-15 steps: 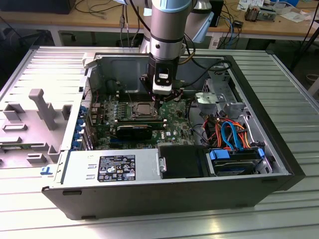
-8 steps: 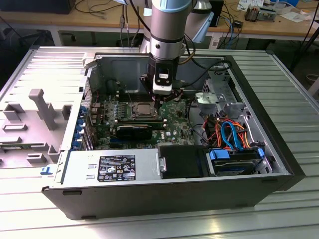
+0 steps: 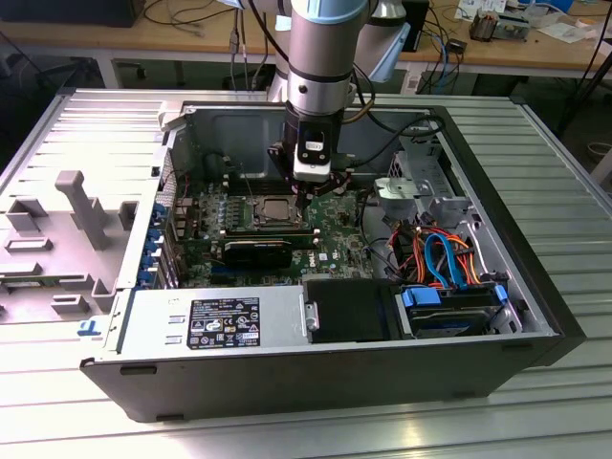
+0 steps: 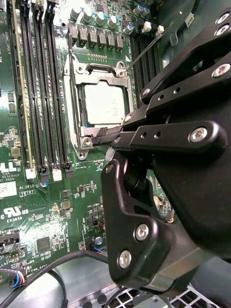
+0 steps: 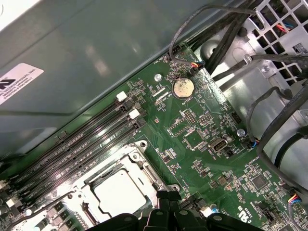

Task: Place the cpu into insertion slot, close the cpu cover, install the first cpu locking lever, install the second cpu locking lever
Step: 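Install the first cpu locking lever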

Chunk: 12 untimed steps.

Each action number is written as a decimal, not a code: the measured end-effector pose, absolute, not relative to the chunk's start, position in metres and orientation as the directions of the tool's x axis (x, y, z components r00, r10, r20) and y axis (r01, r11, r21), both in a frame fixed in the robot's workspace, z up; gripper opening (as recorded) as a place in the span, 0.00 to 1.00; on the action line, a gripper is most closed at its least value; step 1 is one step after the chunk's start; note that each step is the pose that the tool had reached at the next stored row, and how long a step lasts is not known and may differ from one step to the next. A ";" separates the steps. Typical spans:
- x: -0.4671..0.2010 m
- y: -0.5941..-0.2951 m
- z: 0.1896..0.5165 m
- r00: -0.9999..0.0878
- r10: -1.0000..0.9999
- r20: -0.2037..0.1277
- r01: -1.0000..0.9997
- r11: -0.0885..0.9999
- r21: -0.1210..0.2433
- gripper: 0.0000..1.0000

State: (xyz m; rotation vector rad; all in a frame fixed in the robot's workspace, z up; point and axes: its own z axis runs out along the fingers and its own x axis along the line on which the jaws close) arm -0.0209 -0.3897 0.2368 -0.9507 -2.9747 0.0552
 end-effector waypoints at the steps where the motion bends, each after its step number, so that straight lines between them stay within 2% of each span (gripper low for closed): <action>1: -0.021 -0.390 0.237 -0.816 0.579 0.007 0.578 0.815 -0.039 0.11; 12: -0.021 -0.390 0.237 -0.821 0.571 0.007 0.571 0.820 -0.039 0.11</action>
